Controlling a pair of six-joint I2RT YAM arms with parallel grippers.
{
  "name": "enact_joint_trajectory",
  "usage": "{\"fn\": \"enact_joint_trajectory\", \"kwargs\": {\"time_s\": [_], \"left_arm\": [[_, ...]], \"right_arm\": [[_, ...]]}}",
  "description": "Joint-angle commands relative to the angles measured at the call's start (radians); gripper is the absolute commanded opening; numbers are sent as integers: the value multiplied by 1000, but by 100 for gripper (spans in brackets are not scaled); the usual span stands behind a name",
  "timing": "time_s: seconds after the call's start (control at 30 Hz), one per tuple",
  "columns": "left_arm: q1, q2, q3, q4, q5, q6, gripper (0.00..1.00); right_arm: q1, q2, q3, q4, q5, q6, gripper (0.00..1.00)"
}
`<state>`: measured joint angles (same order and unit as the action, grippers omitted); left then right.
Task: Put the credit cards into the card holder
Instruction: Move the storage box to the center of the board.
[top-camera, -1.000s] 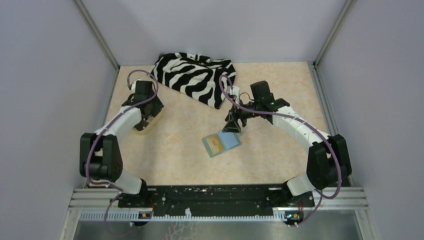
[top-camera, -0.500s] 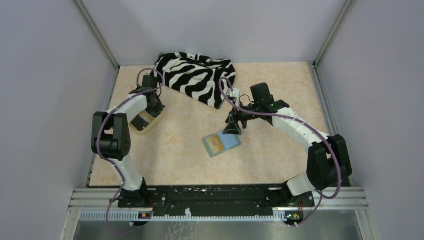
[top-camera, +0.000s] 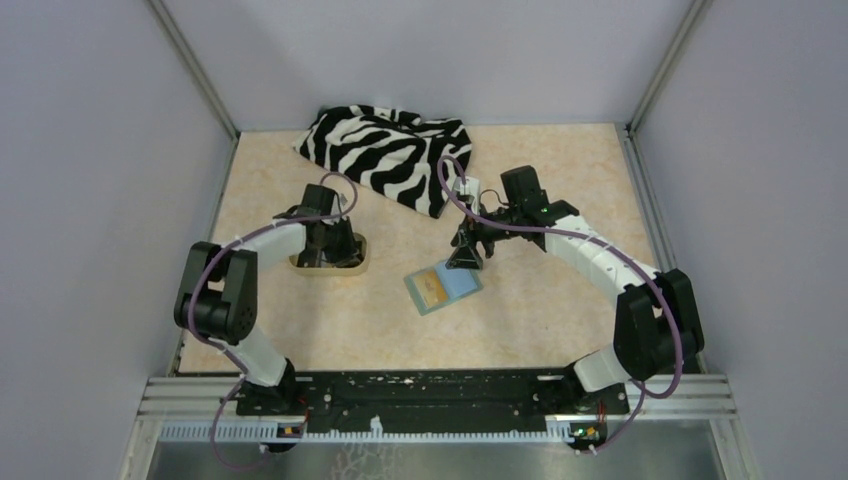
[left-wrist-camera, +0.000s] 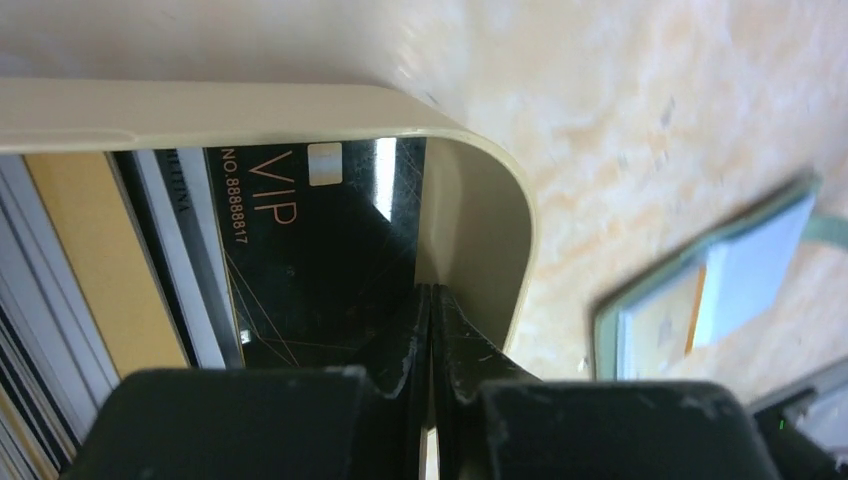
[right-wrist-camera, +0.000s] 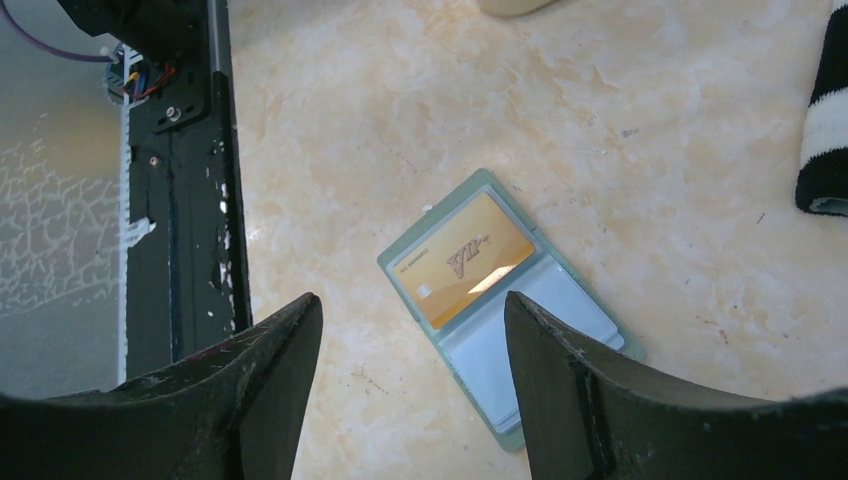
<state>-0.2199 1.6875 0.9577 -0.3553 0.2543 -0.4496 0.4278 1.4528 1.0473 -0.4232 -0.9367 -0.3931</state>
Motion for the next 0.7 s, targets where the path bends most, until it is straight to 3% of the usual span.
{"fn": "enact_joint_trajectory", "kwargs": {"time_s": [0.0,0.13,0.23,0.33,0.5,0.57,0.63,0.67], "left_arm": [[-25,-88,-35,41,120,71,7],[-26,-200,-29,37,98,140,12],[-26,-297,-29,35,-25,192,19],[-26,-363,-63,54,-224,228,46],[-26,-372,-85,34,-393,295,54],[-26,-354,-53,-13,-408,313,62],[-26,-334,-6,-78,-404,340,78],[-26,-326,18,-113,-408,360,93]], "right_arm": [[3,-17,11,23,-22,-25,67],[3,-15,10,19,-24,-28,67],[3,-15,12,16,-23,-32,67],[3,-13,10,17,-22,-34,67],[3,-7,10,12,-27,-34,67],[3,-3,11,14,-31,-35,67],[3,-4,12,12,-33,-33,67],[3,-4,12,11,-35,-31,67]]}}
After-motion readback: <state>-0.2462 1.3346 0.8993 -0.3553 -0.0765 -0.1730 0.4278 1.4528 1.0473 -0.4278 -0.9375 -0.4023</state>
